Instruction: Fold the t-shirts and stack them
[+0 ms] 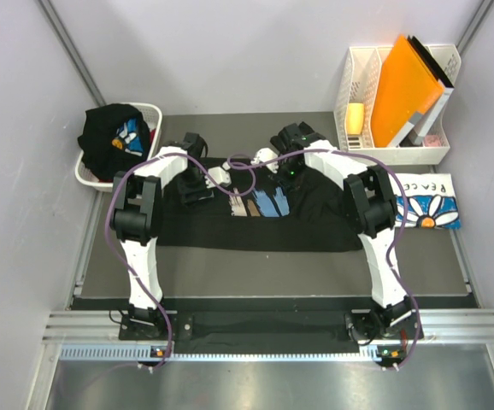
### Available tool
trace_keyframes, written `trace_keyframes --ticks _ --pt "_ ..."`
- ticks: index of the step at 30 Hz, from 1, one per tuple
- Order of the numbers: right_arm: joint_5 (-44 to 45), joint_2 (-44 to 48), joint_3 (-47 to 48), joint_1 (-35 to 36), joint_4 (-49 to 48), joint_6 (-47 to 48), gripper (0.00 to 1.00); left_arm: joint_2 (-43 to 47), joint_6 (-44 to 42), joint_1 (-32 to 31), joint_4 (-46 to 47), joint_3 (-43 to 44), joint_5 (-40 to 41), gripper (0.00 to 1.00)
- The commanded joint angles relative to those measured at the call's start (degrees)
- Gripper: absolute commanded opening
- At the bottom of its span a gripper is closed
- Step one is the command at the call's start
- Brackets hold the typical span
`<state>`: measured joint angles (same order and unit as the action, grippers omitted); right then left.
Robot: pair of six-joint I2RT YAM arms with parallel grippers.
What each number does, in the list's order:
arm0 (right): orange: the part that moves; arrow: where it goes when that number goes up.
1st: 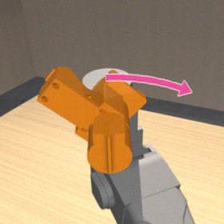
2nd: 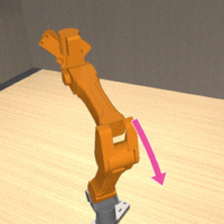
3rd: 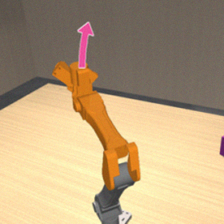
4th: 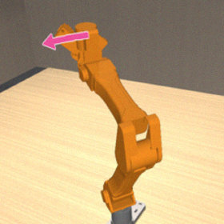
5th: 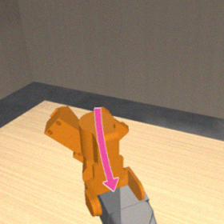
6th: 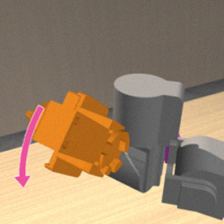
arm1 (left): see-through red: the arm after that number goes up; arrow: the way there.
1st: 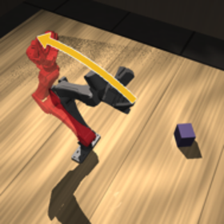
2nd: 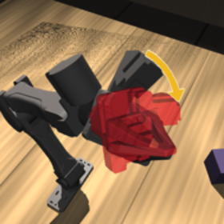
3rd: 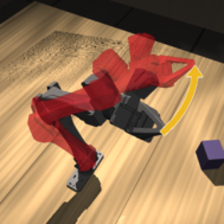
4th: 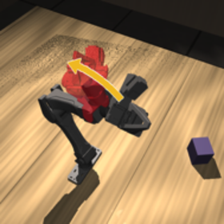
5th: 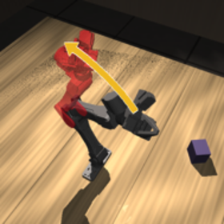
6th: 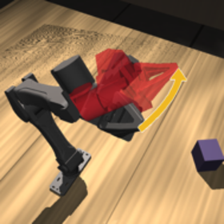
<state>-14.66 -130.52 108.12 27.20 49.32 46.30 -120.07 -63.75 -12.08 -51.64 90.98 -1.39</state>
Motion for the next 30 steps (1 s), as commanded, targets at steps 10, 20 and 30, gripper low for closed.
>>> trace_keyframes --ticks 10,20,30 --pt "-1.16 1.14 1.57 0.84 -1.51 -0.16 0.0 -1.48 0.82 -1.11 0.13 1.22 -3.36 0.7" --pt "-2.48 3.16 2.19 1.63 -1.95 -0.42 0.0 -1.92 0.73 -1.37 -0.13 1.92 -3.36 0.7" --pt "-3.54 4.4 2.45 1.98 -3.62 -0.78 0.0 -2.18 0.64 -1.55 -0.31 2.36 -3.44 0.7"
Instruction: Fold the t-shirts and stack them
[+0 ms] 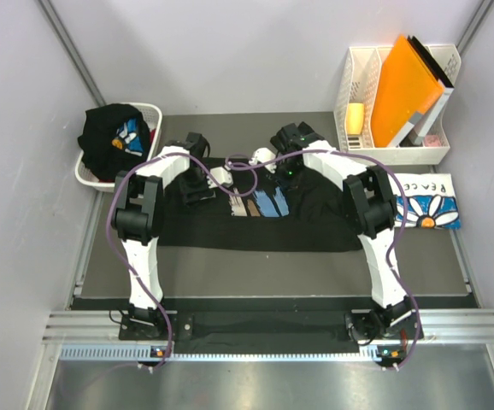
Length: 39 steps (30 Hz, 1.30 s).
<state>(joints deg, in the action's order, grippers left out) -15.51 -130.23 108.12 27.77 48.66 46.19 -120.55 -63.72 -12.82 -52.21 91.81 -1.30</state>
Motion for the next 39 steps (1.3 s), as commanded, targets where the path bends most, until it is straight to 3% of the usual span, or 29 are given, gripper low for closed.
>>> trace_keyframes --ticks 1,16,20,23,27,31,34,37,38,39 --pt "-2.6 4.2 2.54 1.5 -3.05 -0.67 0.0 -1.7 0.62 -0.8 0.35 1.53 -3.36 0.7" --pt "2.5 4.29 0.52 1.59 -9.29 -2.86 0.01 -1.44 0.88 -1.07 0.35 1.27 -3.53 0.7" --pt "1.97 4.29 0.61 1.59 -7.54 -2.16 0.35 -1.62 0.88 -0.98 0.35 1.62 -3.36 0.7" --pt "1.45 5.68 -0.36 1.5 -7.27 -1.46 0.47 -1.7 0.97 -1.07 0.35 1.88 -3.36 0.7" --pt "2.58 8.59 -2.03 1.15 -8.93 -1.54 0.5 -1.7 1.06 -1.16 0.09 2.06 -3.36 0.7" --pt "4.96 11.22 -2.65 -1.39 -10.87 -3.82 0.49 -1.27 0.79 -1.07 0.0 1.79 -3.01 0.7" --pt "4.52 12.46 -2.56 -4.72 -9.74 -5.23 0.42 -0.56 0.53 -1.16 -0.26 1.53 -2.83 0.7" --pt "3.12 14.3 -4.56 -7.8 -4.99 -4.01 0.23 0.93 0.79 -1.16 -1.76 1.79 -4.49 0.7" --pt "2.16 15.09 -5.89 -8.43 -2.89 -3.4 0.11 2.06 0.97 -1.16 -1.93 1.62 -4.94 0.71" --pt "1.37 15.88 -7.12 -9.22 -1.31 -1.04 0.07 2.86 1.06 -1.16 -2.11 1.36 -5.37 0.86"
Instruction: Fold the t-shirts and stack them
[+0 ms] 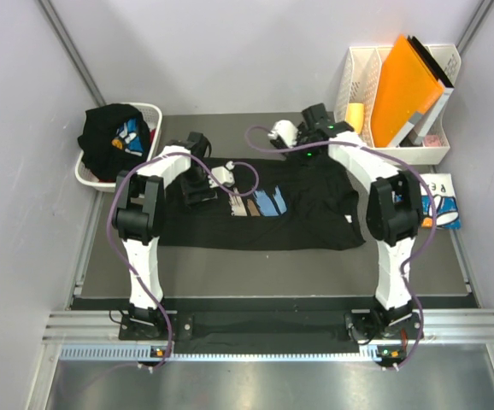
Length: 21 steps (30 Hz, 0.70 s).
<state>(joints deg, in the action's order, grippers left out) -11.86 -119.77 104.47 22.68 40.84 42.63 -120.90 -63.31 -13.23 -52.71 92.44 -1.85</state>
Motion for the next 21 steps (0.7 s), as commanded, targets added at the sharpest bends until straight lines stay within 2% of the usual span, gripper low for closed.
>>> trace_keyframes --ticks 1,7,13,21 --pt "-2.47 6.81 -6.09 -5.18 8.1 3.24 0.02 3.83 0.82 -0.74 -1.61 0.46 -4.92 0.99" --pt "-6.15 12.7 -15.67 -8.61 19.34 8.25 0.0 9.79 1.87 -0.65 -3.28 -3.58 -4.31 0.99" --pt "-8.09 19.91 -25.0 -9.14 21.38 7.29 0.0 17.09 3.37 0.67 -4.59 -8.58 -5.97 0.99" --pt "-10.02 23.87 -31.07 -9.32 23.85 7.73 0.0 21.41 2.31 0.93 -7.32 -15.71 -6.86 0.99"
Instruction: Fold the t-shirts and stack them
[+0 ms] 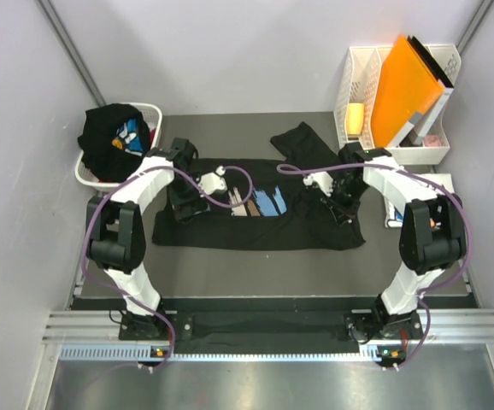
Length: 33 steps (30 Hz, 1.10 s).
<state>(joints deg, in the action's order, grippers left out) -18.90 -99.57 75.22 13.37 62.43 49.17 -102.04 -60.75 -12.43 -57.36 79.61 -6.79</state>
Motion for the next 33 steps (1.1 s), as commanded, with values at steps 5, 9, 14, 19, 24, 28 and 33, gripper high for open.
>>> trace_keyframes --ticks 5,9,14,19,24,28,33 --pt "-3.25 4.12 -4.55 -0.18 2.87 1.2 0.0 3.07 0.02 0.21 -3.63 -5.08 -2.53 0.99" --pt "-3.08 5.17 -8.32 -0.62 0.94 0.58 0.0 4.13 0.37 0.21 -2.23 -6.66 -2.09 0.99" --pt "-2.9 4.47 -10.53 -1.15 -1.79 -0.04 0.0 3.78 1.69 0.21 1.99 -9.82 -0.34 0.99" --pt "-2.38 3.86 -11.32 -2.03 -3.37 -0.21 0.0 3.34 0.9 0.21 2.87 -11.58 0.37 0.99" --pt "-2.72 2.98 -11.06 -2.55 -3.11 -0.3 0.0 1.94 0.81 0.21 3.32 -11.25 0.64 0.99" --pt "-2.2 3.59 -10.8 -2.55 -3.2 -0.39 0.0 1.84 2.03 1.43 1.12 -7.11 -3.49 0.99" --pt "-2.02 2.98 -10.53 -2.73 -3.28 -0.39 0.0 1.4 4.76 3.19 0.59 -1.67 -4.73 0.99"
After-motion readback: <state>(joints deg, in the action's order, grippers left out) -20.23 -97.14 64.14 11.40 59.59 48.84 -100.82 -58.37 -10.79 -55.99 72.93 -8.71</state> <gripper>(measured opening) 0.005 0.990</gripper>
